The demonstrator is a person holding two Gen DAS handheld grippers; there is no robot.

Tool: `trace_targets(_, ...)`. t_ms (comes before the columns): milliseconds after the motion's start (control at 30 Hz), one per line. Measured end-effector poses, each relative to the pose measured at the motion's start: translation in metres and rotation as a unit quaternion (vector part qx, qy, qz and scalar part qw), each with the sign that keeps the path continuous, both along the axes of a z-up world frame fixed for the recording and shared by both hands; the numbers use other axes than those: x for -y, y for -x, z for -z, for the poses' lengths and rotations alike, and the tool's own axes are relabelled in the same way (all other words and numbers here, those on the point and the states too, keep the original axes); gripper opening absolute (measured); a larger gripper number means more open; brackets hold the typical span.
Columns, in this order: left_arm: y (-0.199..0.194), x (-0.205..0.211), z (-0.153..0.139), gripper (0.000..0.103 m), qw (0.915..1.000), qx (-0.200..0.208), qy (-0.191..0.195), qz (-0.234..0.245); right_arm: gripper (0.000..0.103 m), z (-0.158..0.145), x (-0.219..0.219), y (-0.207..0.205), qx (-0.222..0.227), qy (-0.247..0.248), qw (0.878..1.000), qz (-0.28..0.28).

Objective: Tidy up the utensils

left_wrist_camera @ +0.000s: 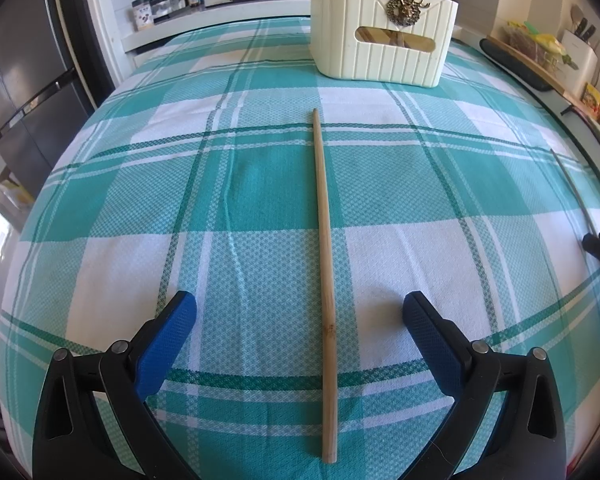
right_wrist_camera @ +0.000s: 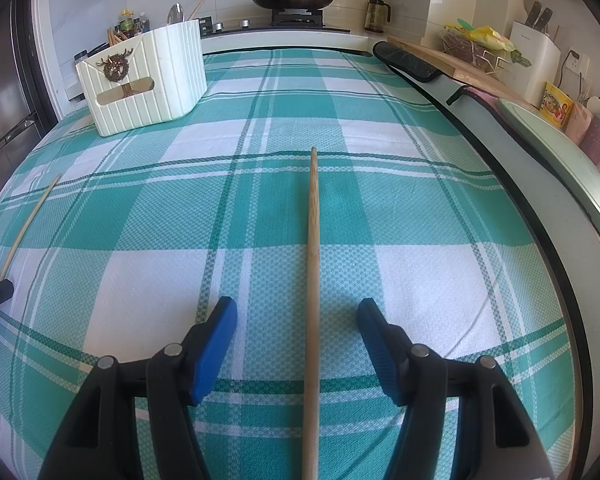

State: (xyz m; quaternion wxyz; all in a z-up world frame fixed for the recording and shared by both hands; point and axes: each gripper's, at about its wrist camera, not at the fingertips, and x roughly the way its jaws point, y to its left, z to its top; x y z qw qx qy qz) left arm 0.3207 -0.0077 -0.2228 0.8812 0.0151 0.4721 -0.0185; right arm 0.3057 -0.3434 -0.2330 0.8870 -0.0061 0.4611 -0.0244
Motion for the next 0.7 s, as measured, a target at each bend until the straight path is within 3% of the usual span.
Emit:
trace_targets(100,-0.004,-0.003,-0.005,0.102,0.9994,-0.018,0.004,0.029,0.064,-0.002,0.003,-0.002,-0.011,-0.008,1.000,-0.003)
trace_targets(233,-0.017,-0.016,-0.026,0.102,0.9973,-0.014,0.024,0.069,0.064,-0.010,0.015,-0.014,-0.064,-0.048,0.997,-0.019)
trace_targets(400,-0.061,-0.010,-0.024,0.099,0.9911,-0.058,0.018,0.119,0.064,-0.008,0.025,-0.047,-0.121,-0.065,0.989,-0.046)
trace_targets(467,-0.081,-0.004,-0.015,0.082,0.9894,-0.077,0.002,0.123,0.063,-0.008,0.021,-0.066,-0.119,-0.044,0.990,-0.056)
trace_targets(600,-0.112,0.007,-0.011,0.071,0.9884,-0.087,-0.010,0.124,0.040,-0.006,0.012,-0.110,-0.116,-0.029,0.991,-0.062)
trace_targets(633,-0.117,0.009,-0.012,0.057,0.9886,-0.086,-0.011,0.123,0.028,-0.007,0.011,-0.118,-0.113,-0.019,0.992,-0.060)
trace_targets(667,-0.121,0.011,-0.014,0.040,0.9888,-0.083,-0.010,0.123,0.008,-0.007,0.009,-0.126,-0.114,-0.017,0.992,-0.059)
trace_targets(700,-0.124,0.012,-0.015,0.028,0.9890,-0.083,-0.010,0.122,0.006,-0.007,0.009,-0.131,-0.118,-0.024,0.991,-0.059)
